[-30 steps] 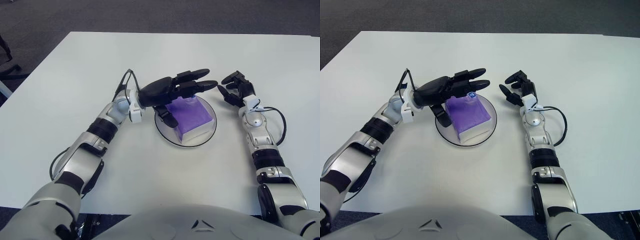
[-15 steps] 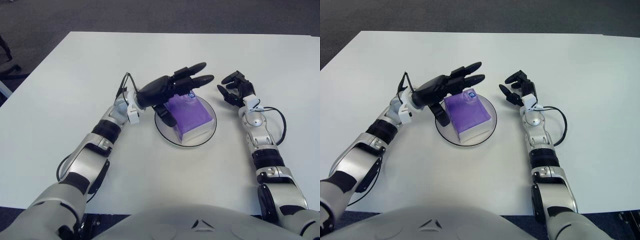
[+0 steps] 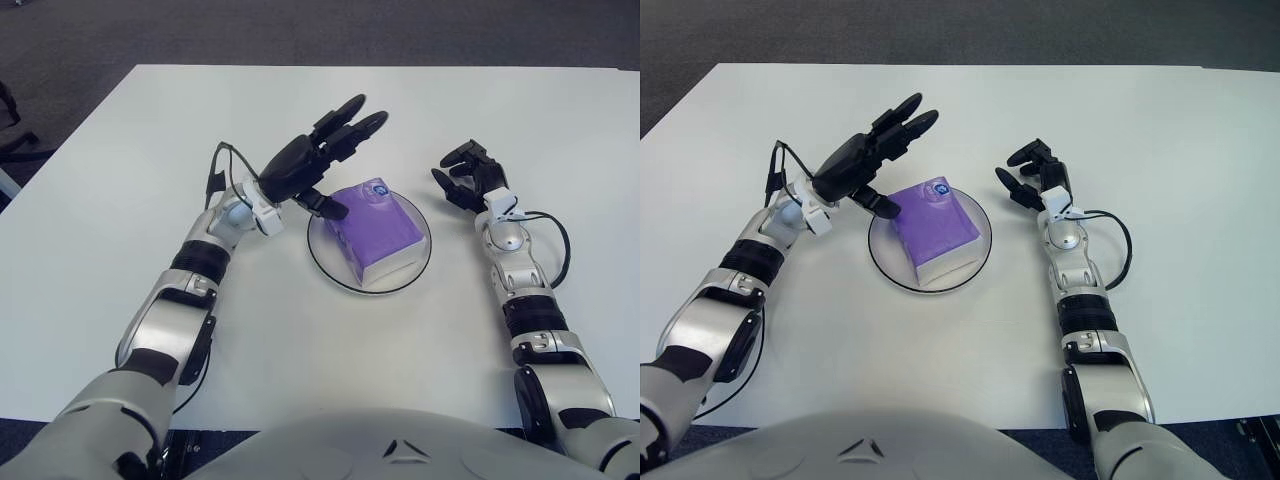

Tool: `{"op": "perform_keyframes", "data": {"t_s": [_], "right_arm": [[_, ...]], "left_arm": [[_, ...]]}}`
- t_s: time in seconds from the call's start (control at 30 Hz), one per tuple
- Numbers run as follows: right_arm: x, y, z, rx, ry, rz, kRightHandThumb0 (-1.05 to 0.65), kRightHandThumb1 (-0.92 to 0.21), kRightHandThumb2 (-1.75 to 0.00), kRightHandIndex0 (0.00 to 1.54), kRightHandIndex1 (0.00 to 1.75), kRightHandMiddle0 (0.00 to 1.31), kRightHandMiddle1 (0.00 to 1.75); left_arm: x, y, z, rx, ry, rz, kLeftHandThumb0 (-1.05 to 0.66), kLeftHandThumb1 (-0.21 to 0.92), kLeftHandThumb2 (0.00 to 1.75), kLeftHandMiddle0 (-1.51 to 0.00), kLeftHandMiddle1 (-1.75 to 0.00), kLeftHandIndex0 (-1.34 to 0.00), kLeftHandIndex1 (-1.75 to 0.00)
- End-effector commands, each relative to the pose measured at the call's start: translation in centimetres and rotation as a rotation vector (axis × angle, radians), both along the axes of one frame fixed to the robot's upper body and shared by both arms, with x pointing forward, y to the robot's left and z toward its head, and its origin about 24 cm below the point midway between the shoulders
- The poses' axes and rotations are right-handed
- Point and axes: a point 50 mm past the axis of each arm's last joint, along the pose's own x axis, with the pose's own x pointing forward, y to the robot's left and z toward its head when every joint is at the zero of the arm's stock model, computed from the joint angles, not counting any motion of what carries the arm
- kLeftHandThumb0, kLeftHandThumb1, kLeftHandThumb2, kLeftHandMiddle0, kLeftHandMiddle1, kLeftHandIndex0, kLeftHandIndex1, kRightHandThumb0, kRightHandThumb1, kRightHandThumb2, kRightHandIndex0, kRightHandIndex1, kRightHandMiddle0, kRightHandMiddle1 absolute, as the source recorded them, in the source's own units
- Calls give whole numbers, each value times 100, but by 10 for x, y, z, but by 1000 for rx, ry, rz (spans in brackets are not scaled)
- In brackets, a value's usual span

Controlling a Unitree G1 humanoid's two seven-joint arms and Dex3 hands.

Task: Put the tissue paper into the plate.

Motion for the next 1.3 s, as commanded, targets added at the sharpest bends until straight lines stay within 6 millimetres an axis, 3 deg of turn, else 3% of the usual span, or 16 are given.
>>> {"op": "perform_keyframes", "data": {"t_s": [0.0,0.17,0.43,0.57,0.73,0.83,0.9,0.93,0.97,1.0,1.03,1.1,1.2,1.27], "right_arm": [[-29,-1,-57,31,200,-28,-37,-87,-39,71,161,44,153],[-29,-1,-57,31,201,-29,-37,-87,-39,71,161,44,153],[-29,-1,-57,31,202,-29,-37,-87,-39,71,161,44,153],[-28,-1,-57,31,202,-28,-37,-87,-39,71,161,44,153],[-28,0,-57,31,201,-28,-37,-87,-39,71,161,44,153],[-28,1,-57,31,201,-28,-37,-87,-39,71,161,44,153],[-28,1,-57,31,201,-28,-37,-87,-39,71,161,44,153],[-28,1,-57,31,201,-27,-37,-87,-39,71,161,44,153],[-28,1,-57,31,201,-27,-37,-87,-39,71,161,44,153],[-28,1,-57,31,201,-27,-37,-87,-39,71,161,44,153],[-28,1,-57,31,201,-27,-37,-87,-39,71,161,44,153],[-28,1,-56,31,200,-27,-37,-87,-39,71,161,44,153],[-29,1,-56,31,200,-27,-37,-87,-39,71,161,44,153],[-29,1,-56,31,199,-27,-37,-87,-39,71,161,44,153]], "left_arm": [[1,28,-29,-59,109,194,-103,92,93,0,0,-6,0],[1,30,-26,-218,206,184,-104,92,98,0,0,-5,0],[3,34,-26,-323,280,221,-105,92,102,0,0,-4,0],[6,36,-28,-422,382,236,-105,92,104,-7,-3,-7,-2],[8,37,-30,-595,511,201,-104,92,108,-30,-3,-15,-4],[8,39,-37,-760,613,174,-101,92,110,-56,-3,-29,-7],[6,40,-42,-834,660,165,-92,92,106,-76,-9,-46,-14],[6,41,-45,-859,677,162,-88,92,103,-81,-16,-51,-20],[4,42,-46,-879,685,160,-82,92,99,-82,-36,-54,-34],[3,42,-47,-892,690,157,-72,92,94,-81,-66,-55,-60],[2,43,-49,-904,692,155,-69,92,92,-80,-79,-55,-71],[-2,44,-53,-921,697,154,-50,92,85,-77,-128,-53,-116],[-6,47,-57,-934,702,156,-36,92,75,-76,-159,-51,-152],[-9,49,-62,-956,718,169,-32,92,70,-76,-167,-52,-163]]}}
